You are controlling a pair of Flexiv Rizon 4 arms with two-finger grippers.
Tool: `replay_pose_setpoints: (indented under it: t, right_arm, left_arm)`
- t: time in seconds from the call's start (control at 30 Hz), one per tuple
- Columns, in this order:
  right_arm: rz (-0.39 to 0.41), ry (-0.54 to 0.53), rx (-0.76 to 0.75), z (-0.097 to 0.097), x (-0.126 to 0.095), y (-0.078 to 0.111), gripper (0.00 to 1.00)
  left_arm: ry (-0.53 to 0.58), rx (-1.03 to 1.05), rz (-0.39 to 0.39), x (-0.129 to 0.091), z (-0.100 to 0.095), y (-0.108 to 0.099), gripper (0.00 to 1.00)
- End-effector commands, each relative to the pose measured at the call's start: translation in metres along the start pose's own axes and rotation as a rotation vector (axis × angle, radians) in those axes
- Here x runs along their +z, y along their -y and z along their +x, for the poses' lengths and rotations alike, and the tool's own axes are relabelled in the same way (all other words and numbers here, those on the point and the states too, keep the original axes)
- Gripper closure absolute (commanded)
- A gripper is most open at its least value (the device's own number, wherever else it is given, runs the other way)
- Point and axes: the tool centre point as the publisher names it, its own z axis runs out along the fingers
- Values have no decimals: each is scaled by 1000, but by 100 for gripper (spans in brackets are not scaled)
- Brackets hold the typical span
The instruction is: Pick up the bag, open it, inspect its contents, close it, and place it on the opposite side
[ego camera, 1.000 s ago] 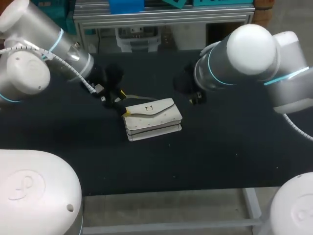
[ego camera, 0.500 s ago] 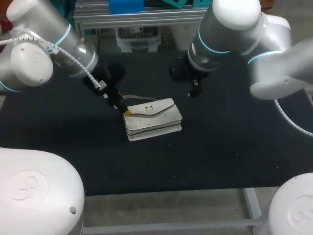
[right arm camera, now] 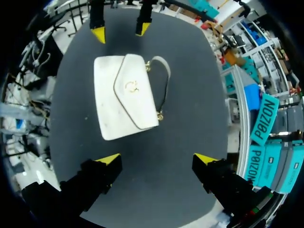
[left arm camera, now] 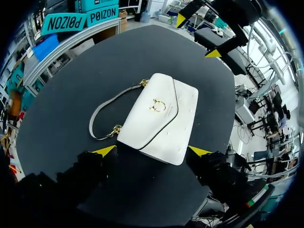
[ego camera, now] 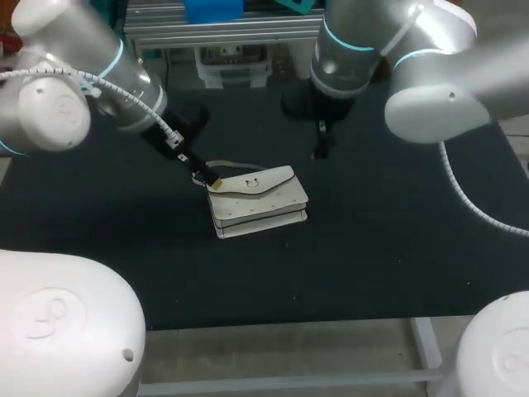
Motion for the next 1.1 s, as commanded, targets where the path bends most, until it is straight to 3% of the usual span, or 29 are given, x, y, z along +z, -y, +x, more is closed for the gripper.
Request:
replay_pose_setpoints:
  t: [0.03,0.43,0.53,0.7,0.77,0.9,1.1]
  right_arm:
    - [7,-64,-2,-2,-2,-3,0]
    - [7,-64,-2,-2,-2,-3,0]
    - [28,-81,155,-22,6,-10,0]
    - [24,-193,413,-35,14,-7,0]
    - [27,-227,475,-37,15,-5,0]
    - [-50,-362,671,-37,16,-2,0]
    - [-35,-420,835,-34,20,-3,0]
  left_arm:
    - [47,-4,-2,-2,10,0,0]
    - [47,-4,-2,-2,10,0,0]
    - [17,-169,-19,4,8,14,0]
    - [43,-524,-78,16,1,30,0]
    - [36,-610,-87,19,-2,31,0]
    - [-8,-801,-96,22,-9,30,0]
    - [-35,-1011,-60,24,-18,22,0]
